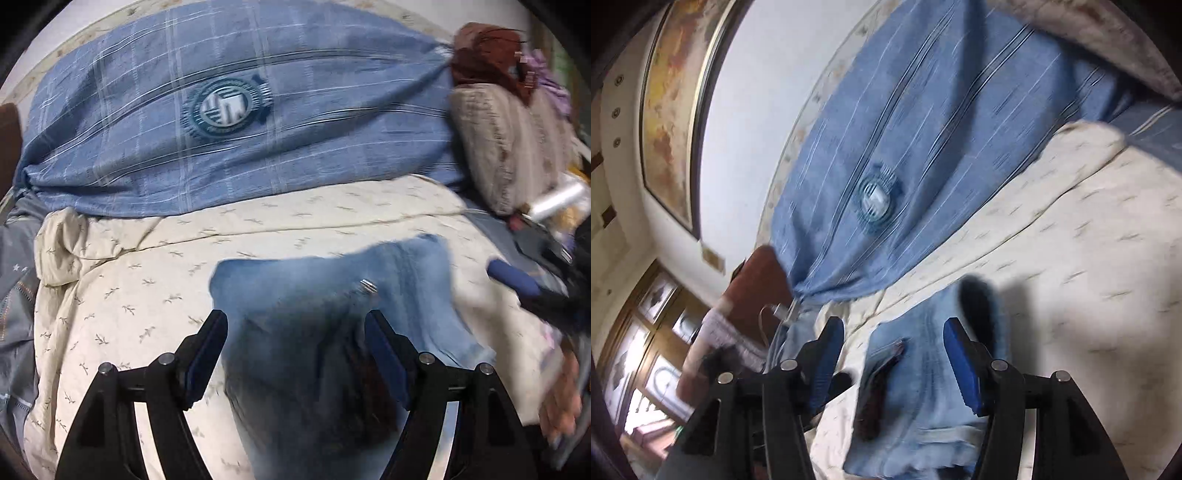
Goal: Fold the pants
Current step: 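Fold the held jeans over onto themselves with both tools and lower them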
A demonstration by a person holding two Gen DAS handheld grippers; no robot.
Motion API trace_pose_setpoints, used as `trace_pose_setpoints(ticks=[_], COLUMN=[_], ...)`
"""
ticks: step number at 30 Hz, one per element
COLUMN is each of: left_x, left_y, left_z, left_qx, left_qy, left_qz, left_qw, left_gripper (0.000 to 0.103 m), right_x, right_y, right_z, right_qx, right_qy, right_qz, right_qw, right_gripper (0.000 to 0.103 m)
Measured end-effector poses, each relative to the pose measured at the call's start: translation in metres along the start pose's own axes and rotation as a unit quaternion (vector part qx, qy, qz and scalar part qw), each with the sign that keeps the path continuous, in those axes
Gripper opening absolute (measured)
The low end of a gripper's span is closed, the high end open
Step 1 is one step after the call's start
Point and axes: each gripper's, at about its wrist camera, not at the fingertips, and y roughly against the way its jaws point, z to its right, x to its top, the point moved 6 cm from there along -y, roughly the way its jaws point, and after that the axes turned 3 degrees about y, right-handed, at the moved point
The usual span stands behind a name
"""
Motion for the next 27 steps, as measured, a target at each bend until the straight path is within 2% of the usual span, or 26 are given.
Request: trace_pose_setpoints(ticks=[4,9,13,16,17,20,24,27], left_x=[0.001,-0.006,-0.007,-0.011,-0.012,-0.014,-0.022,-0.037], left_y=[-0.029,-0.052,-0.063,-0.073,-0.072,-0.056,-0.010,0.019], left_z=[-0.005,-0.007,-0.009,-0.017,-0.019,-0.020,-0.024,-0.022], left_qx=[0.018,0.026,0.037,0.039,0.035,0.026,0.018,0.021], left_qy=[0.022,0.025,0.033,0.056,0.062,0.068,0.070,0.051], left_qz=[-0.020,-0.043,-0.056,-0.064,-0.065,-0.056,-0.019,0.003], left_qw=[0.9994,0.9984,0.9972,0.9956,0.9954,0.9958,0.9972,0.9985], left_gripper=[0.077,0.079,0.091,0.101,0.101,0.099,0.099,0.099], right_x=[0.001,0.001,-0.005,-0.005,-0.005,-0.003,-0.011,-0.026], right_y=[-0.031,-0.076,-0.094,-0.097,-0.095,-0.078,-0.046,-0.023], right_z=[0.009,0.049,0.067,0.068,0.068,0.058,0.026,0.007], right_qx=[-0.004,-0.048,-0.076,-0.072,-0.065,-0.040,-0.031,-0.027], right_qy=[-0.004,-0.073,-0.073,-0.076,-0.083,-0.093,-0.026,0.012], right_qz=[-0.027,-0.072,-0.095,-0.096,-0.096,-0.081,-0.081,-0.087], right_qw=[1.000,0.994,0.990,0.990,0.990,0.992,0.996,0.996], right_gripper=[0.060,0.060,0.059,0.059,0.059,0.059,0.059,0.059])
